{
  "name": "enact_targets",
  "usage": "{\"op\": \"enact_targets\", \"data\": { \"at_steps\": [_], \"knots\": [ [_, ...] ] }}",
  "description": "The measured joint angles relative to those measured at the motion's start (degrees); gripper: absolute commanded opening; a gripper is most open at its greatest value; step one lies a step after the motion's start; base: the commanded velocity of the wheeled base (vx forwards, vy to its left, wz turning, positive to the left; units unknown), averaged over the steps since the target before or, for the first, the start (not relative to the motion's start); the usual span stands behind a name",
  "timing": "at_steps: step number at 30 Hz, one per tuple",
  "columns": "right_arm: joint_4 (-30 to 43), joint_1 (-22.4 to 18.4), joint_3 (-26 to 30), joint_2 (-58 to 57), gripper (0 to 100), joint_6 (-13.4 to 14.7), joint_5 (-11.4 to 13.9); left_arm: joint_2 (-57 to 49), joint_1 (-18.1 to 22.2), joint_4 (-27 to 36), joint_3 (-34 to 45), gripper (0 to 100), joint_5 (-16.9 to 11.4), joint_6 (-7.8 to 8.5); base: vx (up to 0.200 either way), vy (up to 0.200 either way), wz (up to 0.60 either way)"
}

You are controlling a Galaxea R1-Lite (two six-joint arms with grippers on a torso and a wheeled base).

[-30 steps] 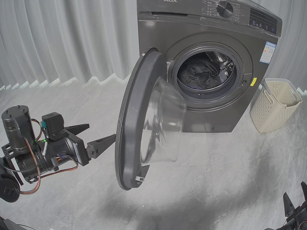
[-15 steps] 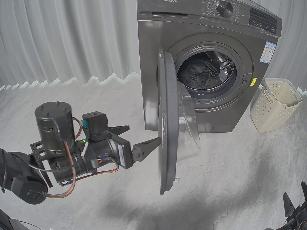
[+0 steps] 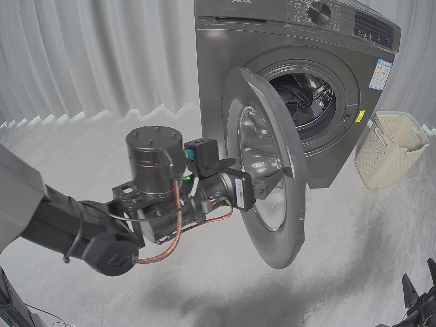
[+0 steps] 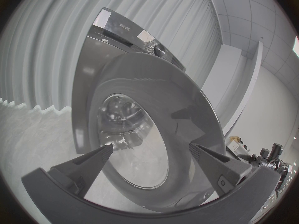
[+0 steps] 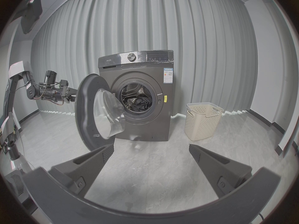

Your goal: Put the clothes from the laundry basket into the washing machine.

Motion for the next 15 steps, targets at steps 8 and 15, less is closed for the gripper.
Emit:
{"op": "enact_targets", "data": {
  "at_steps": [8,15],
  "knots": [
    [0.0,0.0,0.0,0.0,100,0.0,0.0,8.8,-1.1,-0.7,-12.3,100,1.8,-0.85,0.000,0.000,0.00],
    [0.0,0.0,0.0,0.0,100,0.0,0.0,16.2,-1.7,-0.3,-24.4,100,3.5,-1.83,0.000,0.000,0.00]
  ]
}}
